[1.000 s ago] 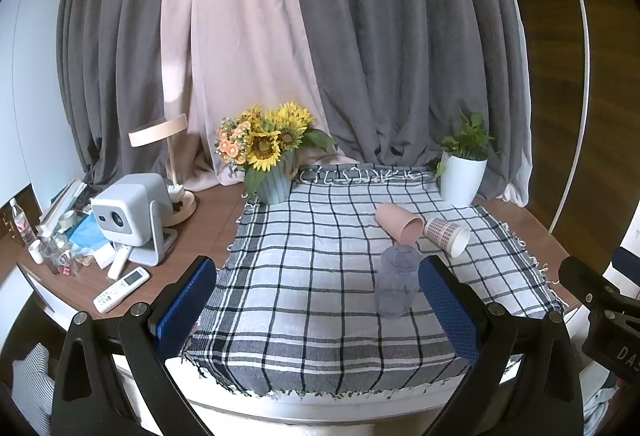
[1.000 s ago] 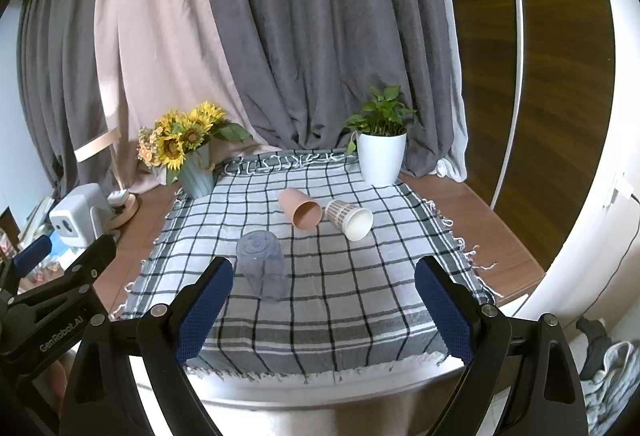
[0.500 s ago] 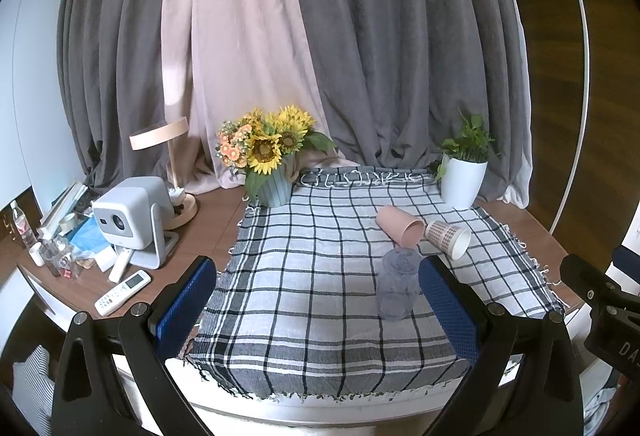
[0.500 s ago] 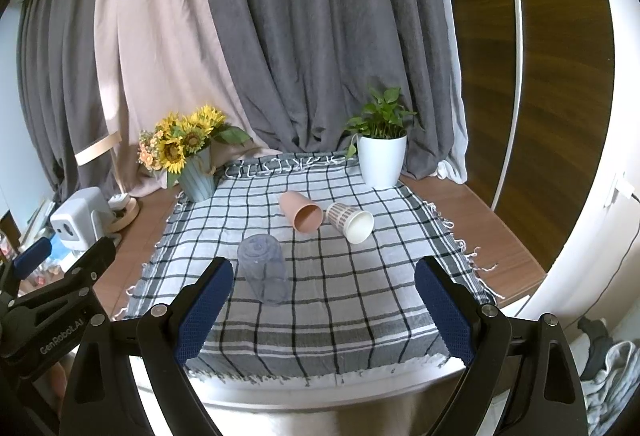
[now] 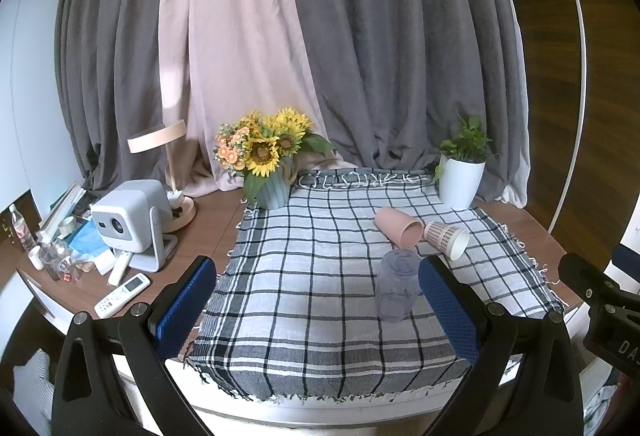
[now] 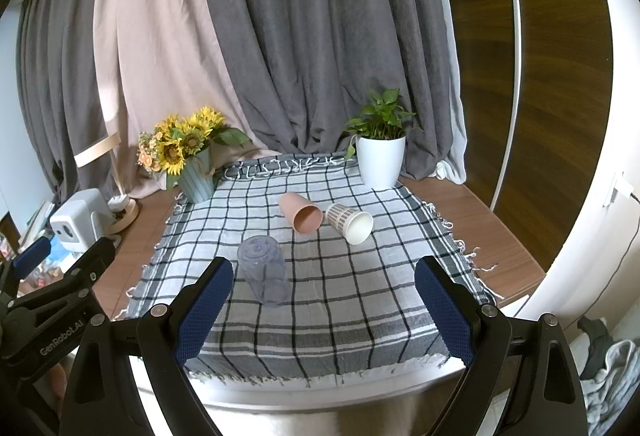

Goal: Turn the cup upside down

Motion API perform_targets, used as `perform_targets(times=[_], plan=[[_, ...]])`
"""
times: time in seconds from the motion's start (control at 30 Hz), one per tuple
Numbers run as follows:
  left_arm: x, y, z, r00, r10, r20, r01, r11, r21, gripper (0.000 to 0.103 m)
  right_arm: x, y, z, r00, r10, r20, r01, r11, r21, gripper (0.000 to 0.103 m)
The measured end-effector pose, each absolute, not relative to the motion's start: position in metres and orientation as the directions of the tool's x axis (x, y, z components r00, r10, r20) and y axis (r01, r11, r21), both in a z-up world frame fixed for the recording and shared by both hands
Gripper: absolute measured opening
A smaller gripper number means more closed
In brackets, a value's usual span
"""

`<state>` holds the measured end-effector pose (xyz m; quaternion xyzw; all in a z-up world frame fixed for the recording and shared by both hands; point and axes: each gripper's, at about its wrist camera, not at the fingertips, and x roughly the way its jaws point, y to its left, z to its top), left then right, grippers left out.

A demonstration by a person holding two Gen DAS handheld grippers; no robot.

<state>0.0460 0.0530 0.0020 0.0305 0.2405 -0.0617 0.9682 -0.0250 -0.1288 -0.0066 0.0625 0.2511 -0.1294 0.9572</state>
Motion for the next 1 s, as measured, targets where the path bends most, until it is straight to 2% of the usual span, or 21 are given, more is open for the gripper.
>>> perform_targets(times=[1.0], plan=[[0.0516,0.051,0.0049,0.88,-0.108,-0.463,0.141,0.989,0.036,0.103,-0.0261,-0.132,-0.0076,0.841,-0.222,-0.494,0.286,0.957,0.056,0.092]])
